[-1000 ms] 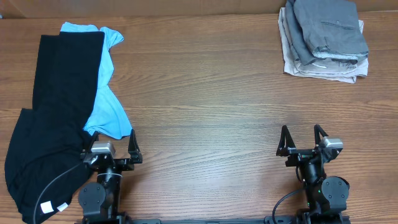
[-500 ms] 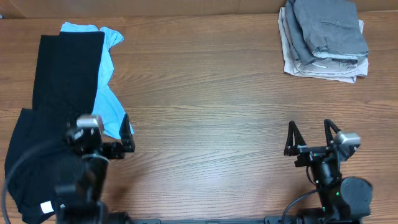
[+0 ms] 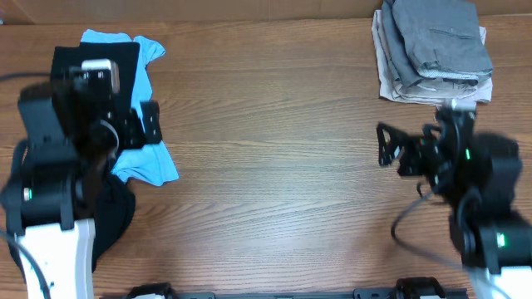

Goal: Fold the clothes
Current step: 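Reach the left gripper to the black shirt on the left pile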

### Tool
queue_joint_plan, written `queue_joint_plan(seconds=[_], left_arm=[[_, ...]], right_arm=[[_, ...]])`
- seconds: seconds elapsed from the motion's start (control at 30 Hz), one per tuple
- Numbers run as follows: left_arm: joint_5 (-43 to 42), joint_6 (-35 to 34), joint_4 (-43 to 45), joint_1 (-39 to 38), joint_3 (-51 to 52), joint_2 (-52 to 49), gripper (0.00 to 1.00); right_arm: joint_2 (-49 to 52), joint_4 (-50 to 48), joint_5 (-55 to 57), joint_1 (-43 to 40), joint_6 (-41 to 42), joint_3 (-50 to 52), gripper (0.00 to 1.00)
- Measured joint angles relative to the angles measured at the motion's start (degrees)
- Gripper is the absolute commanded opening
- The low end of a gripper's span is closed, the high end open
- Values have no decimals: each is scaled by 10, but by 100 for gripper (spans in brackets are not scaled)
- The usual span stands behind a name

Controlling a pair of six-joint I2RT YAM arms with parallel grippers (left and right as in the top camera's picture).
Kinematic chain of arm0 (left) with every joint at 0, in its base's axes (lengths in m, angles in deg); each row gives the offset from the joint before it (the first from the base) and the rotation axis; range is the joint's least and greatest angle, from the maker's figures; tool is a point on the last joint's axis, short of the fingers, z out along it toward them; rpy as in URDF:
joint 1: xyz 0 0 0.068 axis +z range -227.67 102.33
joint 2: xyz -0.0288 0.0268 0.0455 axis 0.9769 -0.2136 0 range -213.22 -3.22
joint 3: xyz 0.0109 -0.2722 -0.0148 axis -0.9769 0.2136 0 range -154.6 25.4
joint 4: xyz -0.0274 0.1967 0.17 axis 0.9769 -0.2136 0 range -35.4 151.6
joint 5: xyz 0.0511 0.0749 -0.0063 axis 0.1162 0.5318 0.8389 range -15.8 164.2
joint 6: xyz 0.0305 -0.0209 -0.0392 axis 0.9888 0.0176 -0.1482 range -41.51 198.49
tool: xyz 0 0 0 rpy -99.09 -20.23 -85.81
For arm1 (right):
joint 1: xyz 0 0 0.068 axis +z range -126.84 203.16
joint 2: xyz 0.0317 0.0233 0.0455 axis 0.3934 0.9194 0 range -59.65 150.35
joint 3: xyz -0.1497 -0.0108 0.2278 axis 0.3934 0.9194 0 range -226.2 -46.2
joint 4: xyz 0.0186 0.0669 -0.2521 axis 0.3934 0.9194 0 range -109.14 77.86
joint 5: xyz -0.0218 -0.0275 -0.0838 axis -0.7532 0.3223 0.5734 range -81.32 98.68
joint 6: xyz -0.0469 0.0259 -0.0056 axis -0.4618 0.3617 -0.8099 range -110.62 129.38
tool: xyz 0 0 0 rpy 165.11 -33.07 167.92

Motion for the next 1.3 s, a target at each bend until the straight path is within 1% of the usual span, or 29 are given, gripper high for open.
queue_joint_plan(seconds=[0.1,0.23,0.33,0.4,0.47,0.57,0.77,0.9,1.03,1.1,1.2,1.3], left_arm=[[0,3,8,0,-7,-39,100],[3,31,17,0,-7,-85,100],[27,47,26,1,-7,-116,100],[47,54,26,7,-7,-140,97],[63,57,22,22,-7,-170,94],[83,58,19,58,-8,-224,93],[106,60,20,127,-8,-318,89],[114,79,20,147,-8,-378,72],[116,89,19,148,-8,-429,70],[117,90,19,148,-8,-449,66],[117,91,19,148,-8,-466,56],[121,94,19,148,-8,-470,37]], right_arm=[[69,-22,-26,0,0,-17,100],[143,-26,-66,0,0,-18,100],[184,-26,-90,0,0,-18,100],[208,-26,-100,0,-1,-18,100],[226,-26,-106,0,-5,-18,100],[243,-27,-110,0,-9,-18,96],[252,-32,-112,0,-13,-18,90],[252,-33,-115,0,-14,-18,87],[252,-33,-115,0,-14,-18,86],[252,-33,-116,0,-14,-18,86],[252,-33,-116,0,-14,-18,85],[252,-33,-116,0,-14,-18,84]])
